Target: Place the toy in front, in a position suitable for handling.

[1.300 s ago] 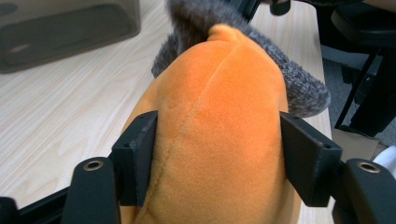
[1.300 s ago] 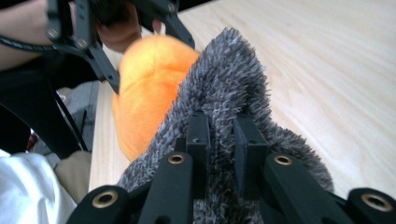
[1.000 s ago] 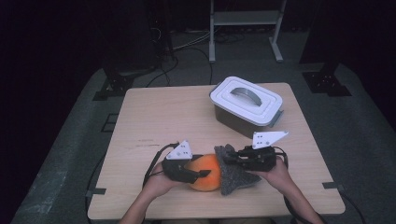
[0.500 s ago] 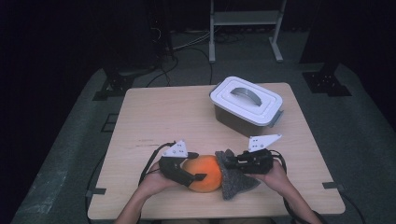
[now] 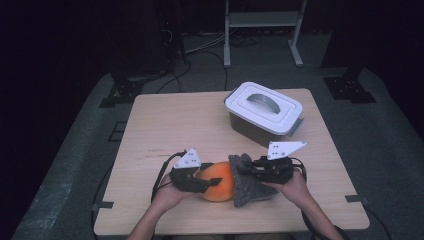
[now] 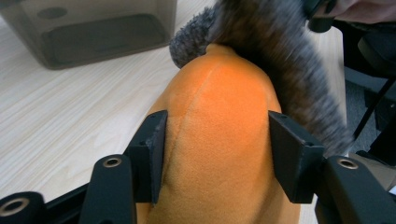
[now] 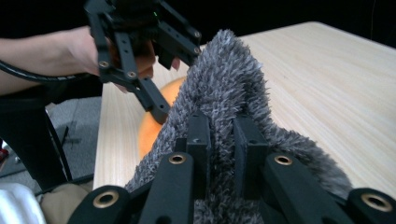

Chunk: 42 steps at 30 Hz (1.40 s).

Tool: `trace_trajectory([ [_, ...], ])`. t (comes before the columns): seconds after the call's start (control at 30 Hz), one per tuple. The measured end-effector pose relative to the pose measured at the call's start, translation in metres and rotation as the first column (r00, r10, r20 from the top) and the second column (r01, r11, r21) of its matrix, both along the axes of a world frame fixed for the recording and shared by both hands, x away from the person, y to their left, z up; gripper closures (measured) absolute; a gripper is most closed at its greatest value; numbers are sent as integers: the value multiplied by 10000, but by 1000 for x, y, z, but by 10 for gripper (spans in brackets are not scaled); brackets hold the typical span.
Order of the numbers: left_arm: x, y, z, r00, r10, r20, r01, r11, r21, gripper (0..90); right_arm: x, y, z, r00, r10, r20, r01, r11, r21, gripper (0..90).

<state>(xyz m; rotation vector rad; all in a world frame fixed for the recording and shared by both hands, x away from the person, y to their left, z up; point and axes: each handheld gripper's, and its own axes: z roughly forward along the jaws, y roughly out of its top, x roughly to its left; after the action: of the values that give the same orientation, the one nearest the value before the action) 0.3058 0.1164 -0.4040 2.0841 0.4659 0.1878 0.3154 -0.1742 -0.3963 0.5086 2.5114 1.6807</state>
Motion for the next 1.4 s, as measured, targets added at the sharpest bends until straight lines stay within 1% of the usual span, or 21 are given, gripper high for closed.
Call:
trace_trajectory([
  [0.07, 0, -2, -1, 9999, -151, -2, 151, 9998, 138, 396, 2, 3, -8, 9999, 51, -151, -55, 9997, -243, 776],
  [0.13, 1, -1, -2, 9996, -267, -20, 268, 9996, 37, 332, 4, 4, -15, 9994, 82, -329, -95, 9992, -393, 776],
  [0.2, 3, 1, -2, 9990, -404, -184, 402, 9991, -105, 286, 6, 2, -16, 9993, 50, -373, -70, 9986, -518, 777],
  [0.27, 5, 5, -3, 9991, -348, -253, 345, 9993, -140, 233, 6, 0, -18, 9992, 28, -403, -49, 9986, -535, 777],
  [0.3, 7, 7, -3, 9987, -309, -394, 305, 9995, -99, 202, 6, -1, -19, 9990, 19, -438, -44, 9985, -554, 777],
  [0.37, 10, 12, -6, 9975, -275, -657, 259, 9994, -247, 183, 7, -5, -21, 9983, 45, -576, -78, 9983, -574, 776],
  [0.43, 12, 16, -9, 9948, -292, -975, 251, 9988, -426, 183, 8, -8, -23, 9975, 52, -700, -101, 9975, -693, 775],
  [0.53, 15, 18, -12, 9917, -334, -1245, 249, 9973, -687, 208, 10, -11, -26, 9968, 7, -801, -81, 9957, -924, 774],
  [0.6, 12, 18, -11, 9947, -395, -952, 343, 9979, -548, 309, 10, -12, -25, 9960, 39, -893, -124, 9954, -951, 775],
  [0.63, 11, 16, -10, 9962, -344, -795, 307, 9984, -474, 333, 11, -13, -22, 9961, 70, -879, -148, 9960, -883, 776],
  [0.7, 8, 13, -7, 9971, -298, -693, 273, 9990, -367, 355, 9, -15, -14, 9971, 64, -754, -107, 9984, -564, 777],
  [0.77, 4, 7, -4, 9978, -439, -489, 429, 9989, -197, 351, 7, -14, -4, 9985, 110, -535, -117, 9998, -131, 776],
  [0.83, 1, 2, -2, 9976, -589, -360, 586, 9982, -95, 338, 4, -9, 1, 9995, 163, -285, -169, 9996, -217, 775],
  [0.93, -1, 0, -2, 9969, -712, -336, 711, 9975, -57, 315, 4, -4, -6, 9987, 297, -412, -320, 9979, -565, 775],
  [1.07, 2, 4, -4, 9943, -939, -513, 920, 9950, -389, 263, 7, -8, -13, 9973, 313, -666, -358, 9971, -678, 776],
  [1.1, 3, 5, -4, 9948, -882, -513, 866, 9957, -321, 241, 7, -10, -14, 9972, 309, -688, -356, 9971, -672, 776],
  [1.13, 4, 6, -4, 9951, -824, -546, 814, 9965, -209, 191, 8, -12, -16, 9968, 313, -729, -365, 9968, -712, 776],
  [1.23, 9, 9, -11, 9921, -754, -1003, 732, 9970, -254, 138, 9, -18, -19, 9957, 249, -892, -313, 9970, -711, 776],
  [1.3, 11, 10, -17, 9870, -840, -1374, 794, 9961, -386, 130, 10, -21, -21, 9951, 235, -961, -301, 9972, -681, 775],
  [1.37, 11, 9, -18, 9861, -910, -1388, 861, 9955, -408, 147, 11, -21, -21, 9947, 205, -1006, -278, 9970, -719, 776],
  [1.4, 11, 9, -17, 9867, -1020, -1262, 982, 9945, -367, 192, 11, -21, -21, 9949, 190, -992, -265, 9968, -750, 776],
])
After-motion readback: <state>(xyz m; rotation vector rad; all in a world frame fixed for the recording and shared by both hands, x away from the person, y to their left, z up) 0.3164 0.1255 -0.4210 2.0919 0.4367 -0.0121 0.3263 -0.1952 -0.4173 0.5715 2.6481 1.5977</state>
